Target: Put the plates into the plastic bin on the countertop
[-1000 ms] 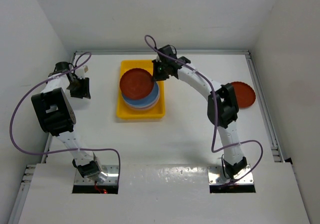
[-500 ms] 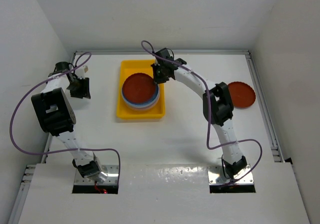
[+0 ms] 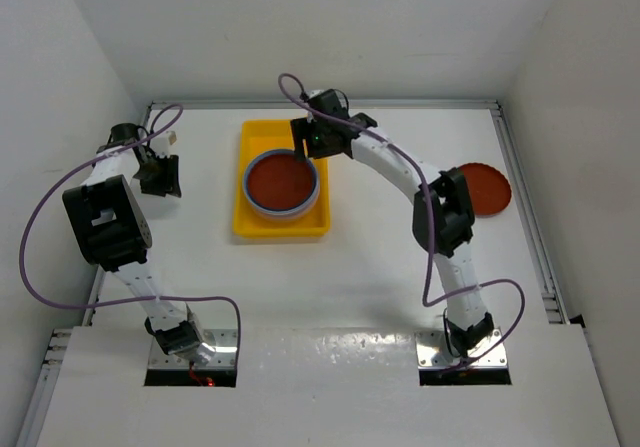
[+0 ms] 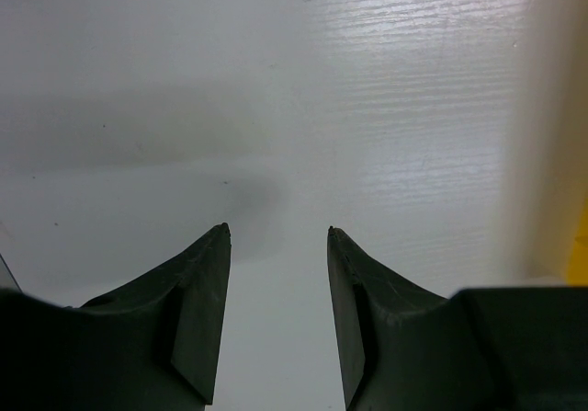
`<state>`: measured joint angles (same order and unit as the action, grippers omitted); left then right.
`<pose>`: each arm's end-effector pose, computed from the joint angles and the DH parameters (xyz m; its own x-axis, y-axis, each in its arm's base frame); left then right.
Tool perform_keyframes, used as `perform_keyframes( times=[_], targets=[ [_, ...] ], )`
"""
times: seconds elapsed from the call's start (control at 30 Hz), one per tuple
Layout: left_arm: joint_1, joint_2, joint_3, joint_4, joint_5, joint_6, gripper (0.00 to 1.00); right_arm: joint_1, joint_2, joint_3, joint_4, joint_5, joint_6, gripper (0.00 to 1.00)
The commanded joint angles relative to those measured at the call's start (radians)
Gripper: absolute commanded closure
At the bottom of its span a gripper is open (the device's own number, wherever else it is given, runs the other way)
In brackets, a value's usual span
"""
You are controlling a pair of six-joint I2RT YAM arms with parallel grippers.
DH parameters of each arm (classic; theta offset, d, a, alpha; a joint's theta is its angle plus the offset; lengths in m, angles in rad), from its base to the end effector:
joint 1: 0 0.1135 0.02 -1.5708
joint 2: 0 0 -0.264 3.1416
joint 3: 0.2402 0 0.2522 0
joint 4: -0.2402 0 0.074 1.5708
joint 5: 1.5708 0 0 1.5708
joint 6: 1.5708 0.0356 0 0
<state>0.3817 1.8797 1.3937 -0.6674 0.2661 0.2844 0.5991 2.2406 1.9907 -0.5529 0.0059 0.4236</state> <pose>0.3643 0.1361 0.2046 -0.8874 -0.0645 -0.4566 -0.0119 0.9931 -0.1170 0.4231 0.2887 0.2392 -0.7719 -0.0294 -0.6350 -0.2668 0.9217 0.2817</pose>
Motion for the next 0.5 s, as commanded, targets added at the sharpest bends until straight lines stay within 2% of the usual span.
perform_keyframes(
  times=[0.0,0.03,0.07,0.13,0.2,0.27,0.4,0.47],
  targets=[
    [0.014,-0.036,0.007,0.009,0.027,0.013,0.51,-0.045,-0.219,-0.059,0.103,0.121,-0.005,0.31],
    [0.014,-0.036,0.007,0.009,0.027,0.013,0.51,-0.061,-0.267,-0.096,0.123,0.185,0.065,0.28],
    [0.014,-0.036,0.007,0.009,0.027,0.013,0.51,-0.080,-0.318,-0.225,0.160,0.199,0.098,0.27],
    [0.014,-0.036,0.007,0.009,0.027,0.013,0.51,-0.183,-0.380,-0.315,0.163,0.250,0.212,0.27],
    [0.014,-0.036,-0.002,0.009,0.027,0.013,0.51,-0.281,-0.426,-0.477,0.105,0.269,0.393,0.26],
    [0.014,-0.036,-0.002,0.009,0.018,0.013,0.51,-0.399,-0.460,-0.591,0.067,0.278,0.498,0.26],
    [0.014,-0.036,-0.002,0.009,-0.004,0.013,0.51,-0.548,-0.527,-0.807,0.054,0.311,0.530,0.26],
    [0.014,-0.045,-0.002,0.009,-0.016,0.013,0.51,-0.634,-0.541,-0.836,0.054,0.338,0.529,0.26]
  ],
)
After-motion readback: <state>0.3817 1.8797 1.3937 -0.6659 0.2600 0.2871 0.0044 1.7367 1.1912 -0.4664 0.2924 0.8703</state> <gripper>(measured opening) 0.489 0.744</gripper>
